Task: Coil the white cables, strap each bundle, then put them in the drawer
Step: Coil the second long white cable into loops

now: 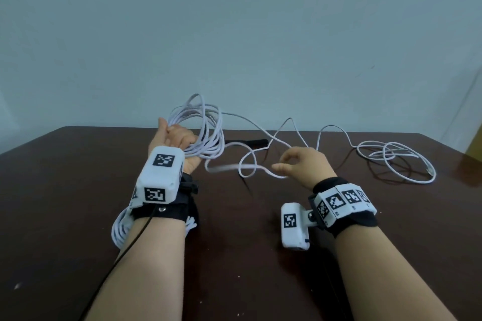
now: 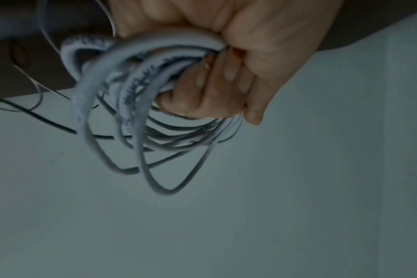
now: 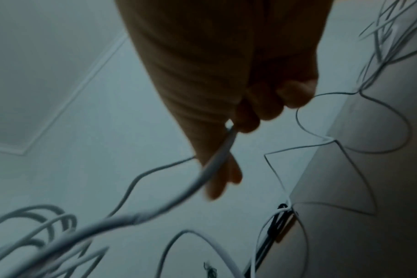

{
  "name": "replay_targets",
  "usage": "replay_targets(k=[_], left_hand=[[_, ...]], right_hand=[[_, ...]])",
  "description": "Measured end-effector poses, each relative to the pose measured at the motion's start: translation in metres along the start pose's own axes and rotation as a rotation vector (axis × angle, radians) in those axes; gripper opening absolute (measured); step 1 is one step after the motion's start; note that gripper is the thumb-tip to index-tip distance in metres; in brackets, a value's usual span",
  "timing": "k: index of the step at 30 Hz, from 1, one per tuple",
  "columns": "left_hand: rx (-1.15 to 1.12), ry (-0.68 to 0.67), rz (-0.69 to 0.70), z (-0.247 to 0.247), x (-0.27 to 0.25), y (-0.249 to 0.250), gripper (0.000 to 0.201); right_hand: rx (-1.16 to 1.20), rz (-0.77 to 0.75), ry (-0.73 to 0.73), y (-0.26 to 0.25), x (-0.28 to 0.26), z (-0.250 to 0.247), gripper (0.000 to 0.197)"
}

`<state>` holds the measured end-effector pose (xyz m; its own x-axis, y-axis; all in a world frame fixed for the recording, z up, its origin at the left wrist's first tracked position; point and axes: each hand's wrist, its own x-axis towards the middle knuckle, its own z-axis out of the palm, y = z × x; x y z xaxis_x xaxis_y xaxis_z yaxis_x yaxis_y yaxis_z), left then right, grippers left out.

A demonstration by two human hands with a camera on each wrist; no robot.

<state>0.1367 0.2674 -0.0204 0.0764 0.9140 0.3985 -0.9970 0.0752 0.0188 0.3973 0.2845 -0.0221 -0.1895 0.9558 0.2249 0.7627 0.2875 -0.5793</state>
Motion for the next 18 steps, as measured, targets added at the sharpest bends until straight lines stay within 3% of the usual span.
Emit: replay_targets(k=[3,5,7,8,10,12,14,17,18], left_hand=[[0.106,0.147,0.112,0.004,-0.002,-0.002,0.068],[0.179,0.201,0.124,0.007,-0.001,-0.008,0.065],[0.268,0.282,0.150,0.010,-0.002,-0.010,0.059],[0.294,0.305,0.165,0.012,-0.002,-0.013,0.055],[0.337,0.340,0.199,0.014,-0.002,-0.016,0.052],[0.406,0.377,0.226,0.014,-0.001,-0.019,0.060],[0.519,0.422,0.262,0.016,-0.001,-0.023,0.063],[0.613,0.446,0.297,0.020,-0.001,-0.030,0.052],[0.616,0.452,0.301,0.020,-0.001,-0.031,0.052]], right_hand=[[0.072,0.040,0.207,-0.007,-0.001,-0.001,0.006],[0.298,0.119,0.288,-0.012,0.001,0.000,0.021],[0.675,0.266,0.323,-0.017,0.002,0.000,0.036],[0.880,0.340,0.304,-0.018,0.003,-0.001,0.036],[1.238,0.465,0.166,-0.022,0.003,-0.004,0.017],[1.407,0.510,0.038,-0.025,0.000,-0.007,0.009],[1.254,0.405,0.107,-0.026,0.001,-0.009,0.013],[0.410,0.163,0.364,-0.033,-0.005,-0.006,0.021],[0.174,0.117,0.358,-0.037,-0.009,-0.004,0.026]])
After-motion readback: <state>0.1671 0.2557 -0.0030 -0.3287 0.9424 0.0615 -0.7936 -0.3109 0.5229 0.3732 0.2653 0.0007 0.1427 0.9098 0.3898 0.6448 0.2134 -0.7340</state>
